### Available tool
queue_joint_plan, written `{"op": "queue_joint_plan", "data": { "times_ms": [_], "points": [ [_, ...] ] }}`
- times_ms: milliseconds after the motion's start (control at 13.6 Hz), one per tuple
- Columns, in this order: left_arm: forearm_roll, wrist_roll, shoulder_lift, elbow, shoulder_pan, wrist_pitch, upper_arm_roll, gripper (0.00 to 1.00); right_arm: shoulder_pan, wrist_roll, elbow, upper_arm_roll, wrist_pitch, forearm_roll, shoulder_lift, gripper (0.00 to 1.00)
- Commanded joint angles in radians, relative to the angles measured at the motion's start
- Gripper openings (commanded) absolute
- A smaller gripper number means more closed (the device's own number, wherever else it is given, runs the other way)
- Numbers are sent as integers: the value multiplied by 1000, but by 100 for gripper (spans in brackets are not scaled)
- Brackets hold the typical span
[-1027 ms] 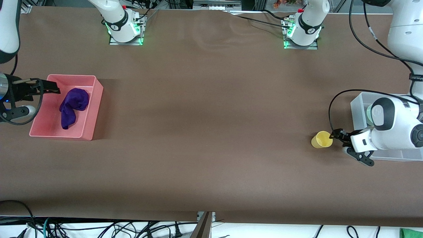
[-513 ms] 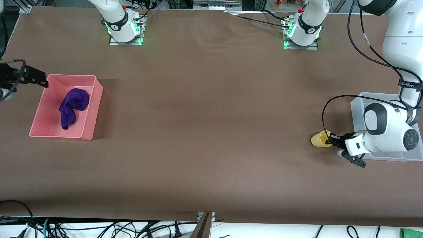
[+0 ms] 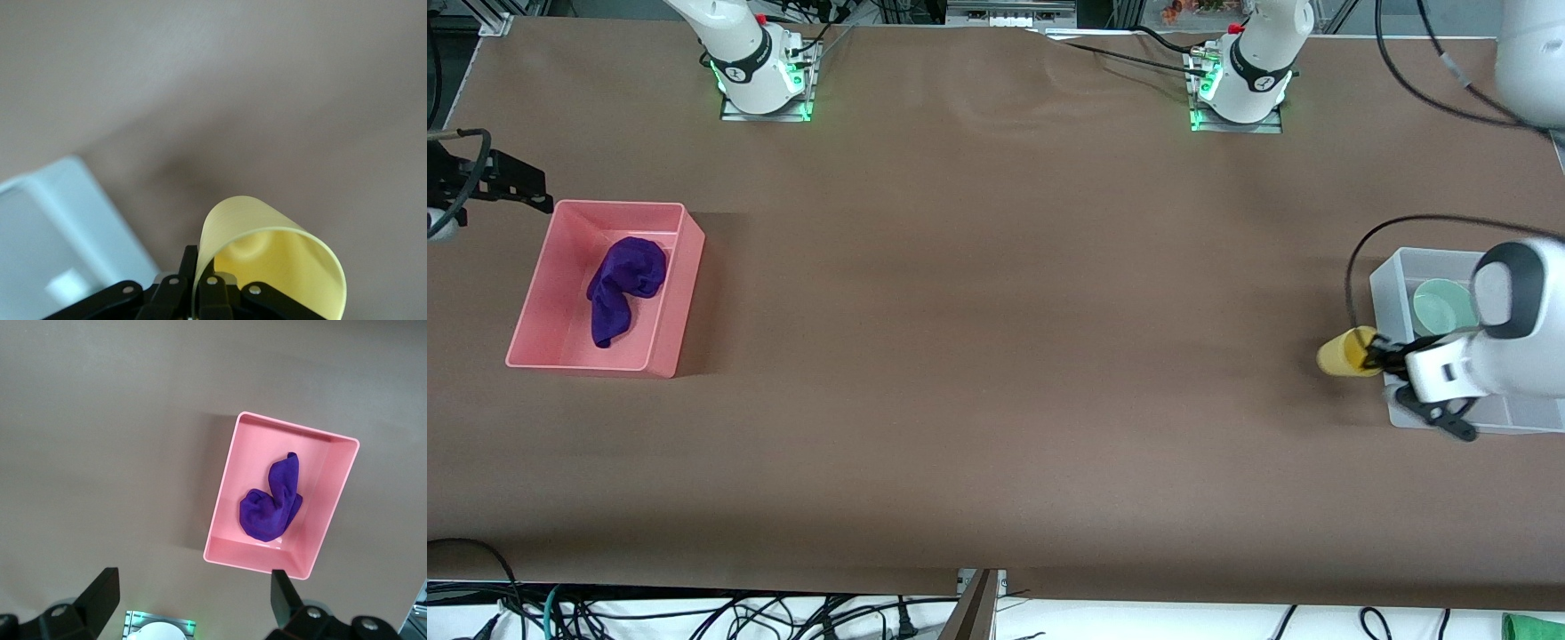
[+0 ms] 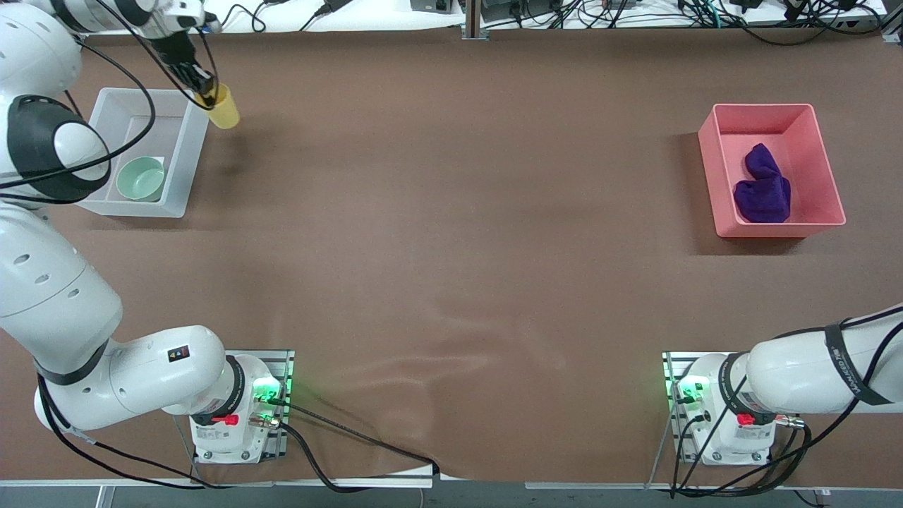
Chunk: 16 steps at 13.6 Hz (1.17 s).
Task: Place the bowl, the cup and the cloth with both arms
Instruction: 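Lift the yellow cup and lower it into the green cup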
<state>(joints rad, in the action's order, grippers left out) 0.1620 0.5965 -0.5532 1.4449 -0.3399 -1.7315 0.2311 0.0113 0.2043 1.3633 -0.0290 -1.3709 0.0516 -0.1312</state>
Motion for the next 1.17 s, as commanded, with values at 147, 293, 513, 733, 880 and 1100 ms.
{"op": "queue_joint_plan", "data": {
  "times_ms": [147, 293, 513, 733, 880, 1100],
  "points": [
    [172, 239, 53, 22, -89, 46, -45, 0, -8, -40, 37, 9, -10, 5, 22, 100],
    [185, 334, 24, 31, -146, 0, -45, 0, -4, -39, 34, 11, -11, 5, 18, 100],
    [189, 387, 13, 148, -231, -190, -44, 0, 13, -36, 34, 17, -19, 13, 15, 100],
    [192, 404, 6, 192, -254, -254, -44, 15, 13, -40, 33, 14, -20, 16, 13, 100],
    [191, 425, 4, 192, -255, -247, -44, 100, 10, -46, 31, 14, -22, 11, 10, 100],
    [192, 441, 13, 183, -254, -223, -38, 100, 12, -42, 33, 14, -22, 14, 7, 100]
  ]
}}
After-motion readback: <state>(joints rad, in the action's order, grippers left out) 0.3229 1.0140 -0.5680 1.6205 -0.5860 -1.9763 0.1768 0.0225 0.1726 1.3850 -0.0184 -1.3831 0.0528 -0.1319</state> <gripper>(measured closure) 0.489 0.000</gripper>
